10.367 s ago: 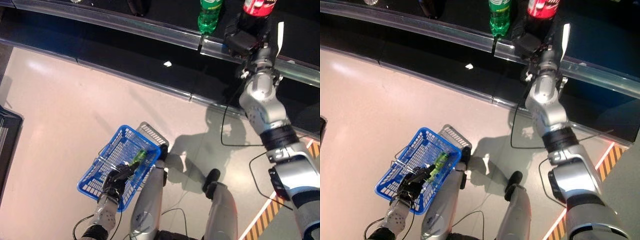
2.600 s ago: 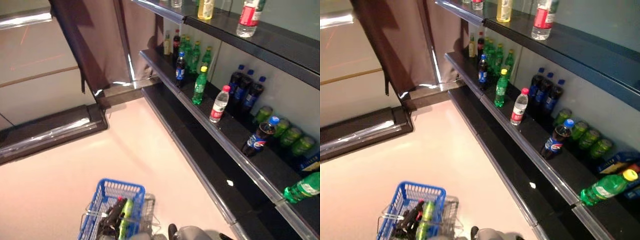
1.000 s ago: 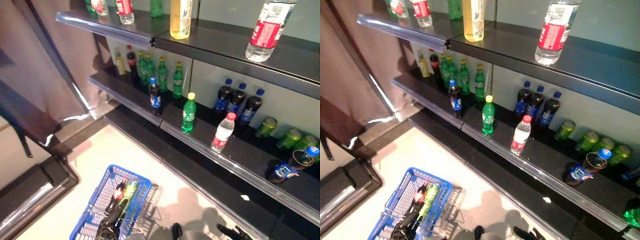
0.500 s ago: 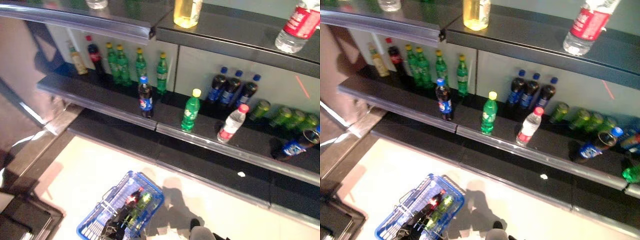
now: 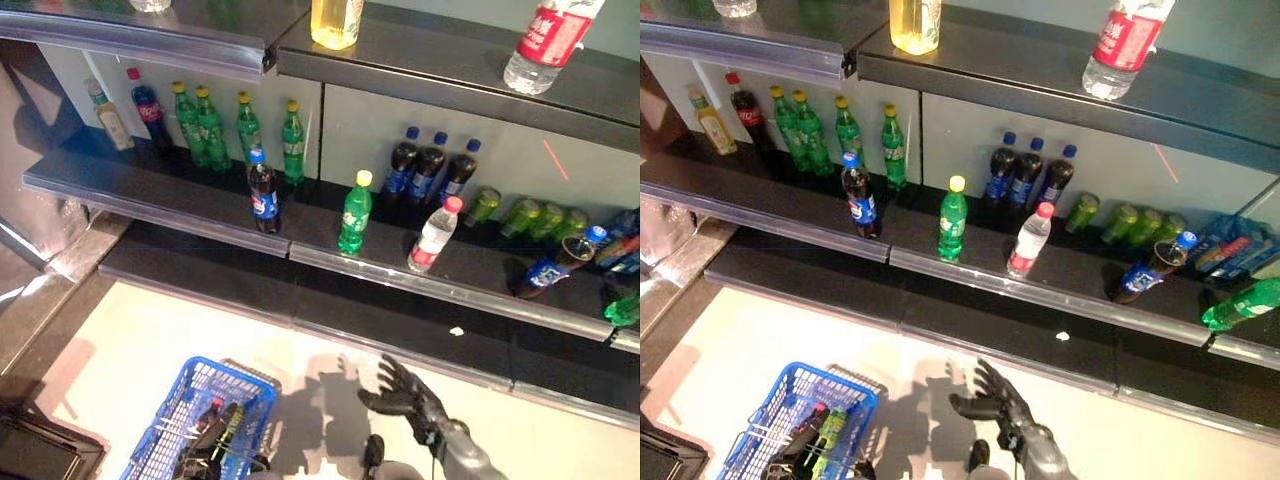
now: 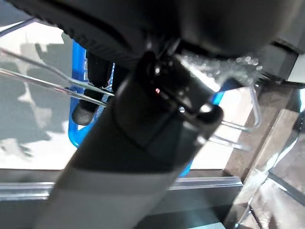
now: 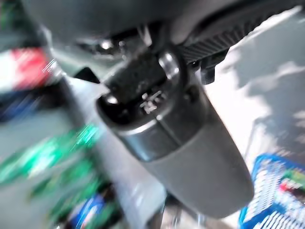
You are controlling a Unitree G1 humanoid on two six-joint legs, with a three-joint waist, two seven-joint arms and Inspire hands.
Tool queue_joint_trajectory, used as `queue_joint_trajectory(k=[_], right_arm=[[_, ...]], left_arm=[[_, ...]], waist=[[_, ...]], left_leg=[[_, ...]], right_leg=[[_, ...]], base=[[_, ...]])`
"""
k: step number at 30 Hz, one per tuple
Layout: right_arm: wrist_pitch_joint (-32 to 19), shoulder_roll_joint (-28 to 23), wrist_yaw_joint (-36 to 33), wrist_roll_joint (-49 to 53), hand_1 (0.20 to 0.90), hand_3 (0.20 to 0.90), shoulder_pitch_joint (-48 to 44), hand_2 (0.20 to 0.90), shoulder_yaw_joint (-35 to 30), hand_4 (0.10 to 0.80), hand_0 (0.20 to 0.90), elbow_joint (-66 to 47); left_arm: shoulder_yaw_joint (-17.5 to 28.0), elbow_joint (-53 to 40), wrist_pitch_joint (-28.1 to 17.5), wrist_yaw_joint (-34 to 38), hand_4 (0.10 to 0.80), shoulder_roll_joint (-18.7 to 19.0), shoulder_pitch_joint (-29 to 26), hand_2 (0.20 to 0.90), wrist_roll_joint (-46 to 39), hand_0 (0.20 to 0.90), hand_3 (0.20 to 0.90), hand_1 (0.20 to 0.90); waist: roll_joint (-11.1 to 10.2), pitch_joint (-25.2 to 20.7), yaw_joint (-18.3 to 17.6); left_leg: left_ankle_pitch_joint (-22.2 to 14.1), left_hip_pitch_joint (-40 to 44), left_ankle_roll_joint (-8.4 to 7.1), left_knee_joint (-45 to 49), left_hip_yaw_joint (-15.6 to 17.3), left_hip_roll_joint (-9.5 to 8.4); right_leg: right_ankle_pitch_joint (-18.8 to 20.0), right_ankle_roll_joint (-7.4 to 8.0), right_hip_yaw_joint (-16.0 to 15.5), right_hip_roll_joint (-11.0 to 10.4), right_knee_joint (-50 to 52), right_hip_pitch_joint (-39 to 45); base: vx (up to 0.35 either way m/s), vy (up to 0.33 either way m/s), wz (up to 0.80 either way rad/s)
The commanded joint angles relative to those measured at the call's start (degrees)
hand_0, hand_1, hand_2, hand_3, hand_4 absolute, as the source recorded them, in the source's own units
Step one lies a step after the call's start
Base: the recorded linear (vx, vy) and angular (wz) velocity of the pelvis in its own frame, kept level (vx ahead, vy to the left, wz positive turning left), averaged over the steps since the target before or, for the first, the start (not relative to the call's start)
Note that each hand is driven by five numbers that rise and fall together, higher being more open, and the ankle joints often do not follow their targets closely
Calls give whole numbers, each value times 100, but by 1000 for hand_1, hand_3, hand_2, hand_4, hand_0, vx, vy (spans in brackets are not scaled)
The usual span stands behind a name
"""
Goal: Pick up the drink and place into the basket.
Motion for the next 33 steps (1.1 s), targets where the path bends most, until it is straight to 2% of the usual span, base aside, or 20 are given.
queue_joint_trajectory(k=[1,3,6,7,12,17,21,23,26,29,33], right_arm=[[-355,-801,538,102,900,900,-368,900,-458,800,900,-1128],[-309,-987,630,332,900,900,-451,900,-774,800,900,-1738],[-455,-1065,343,453,900,900,-403,900,-1179,800,900,-2424],[-713,-1031,-30,398,900,900,-412,900,-1370,800,900,-2621],[-1283,-848,-1324,-48,900,900,-551,900,-1783,800,900,-2993],[-1402,-745,-2683,-398,900,900,-937,900,-1913,800,900,-2686],[-1415,-663,-3447,-715,900,900,-1533,900,-1848,800,900,-2282],[-1503,-598,-4072,-1091,900,900,-2240,900,-1755,800,900,-1894],[-1490,-575,-4361,-1192,900,900,-2640,900,-1740,800,900,-1759],[-1483,-482,-4653,-1368,900,900,-3011,900,-1630,800,900,-1676],[-1499,-480,-4780,-1507,900,900,-3256,900,-1558,800,900,-1606]], left_arm=[[-97,-568,-439,-244,100,18,332,300,53,300,200,300],[-52,-542,-400,-127,100,-55,356,300,152,300,200,300],[-1,-458,-302,-83,100,-17,319,300,318,300,200,300],[5,-465,-329,-75,100,-16,297,300,286,300,200,300],[222,-425,-344,-114,100,-34,318,300,310,300,200,300],[151,-382,-294,-153,100,-43,248,300,502,300,200,300],[-121,-447,-297,-209,100,-38,-3,300,407,300,200,300],[-388,-659,-334,-123,100,-1,-314,300,290,300,200,300],[-516,-768,-367,-50,100,18,-471,300,218,300,200,300],[-636,-869,-414,-70,100,30,-561,300,120,300,200,300],[-692,-927,-438,-154,100,30,-604,300,24,300,200,300]], waist=[[-45,-163,51],[-7,-224,39],[45,-304,-20],[61,-317,-41],[129,-337,-50],[206,-255,50],[301,111,120],[394,585,143],[465,861,149],[587,1224,158],[696,1479,133]], left_leg=[[210,-846,149,641,-1127,40],[269,-677,156,321,-1069,97],[367,-603,128,118,-951,133],[358,-593,122,111,-920,120],[249,-533,132,187,-815,118],[143,-696,114,546,-775,142],[49,-1264,46,1210,-894,192],[93,-1720,4,1519,-1012,209],[178,-2011,-18,1711,-1117,211],[364,-2310,-41,1816,-1247,156],[571,-2480,-56,1802,-1335,64]], right_leg=[[-341,139,301,-295,283,401],[-370,153,223,-273,271,417],[-388,178,94,-308,312,406],[-388,204,60,-343,338,397],[-433,256,9,-452,421,388],[-573,193,-76,-470,619,399],[-726,52,-144,-486,1102,70],[-795,-59,-142,-466,1430,-331],[-824,-129,-124,-446,1653,-617],[-821,-195,-47,-409,1837,-946],[-795,-241,32,-338,1849,-1133]], base=[[44,13,-49],[44,62,-48],[9,89,-20],[-8,87,-2],[5,59,4],[14,3,4],[-130,-8,18],[-354,-26,13],[-218,-16,12],[-144,6,4],[-64,10,-6]])
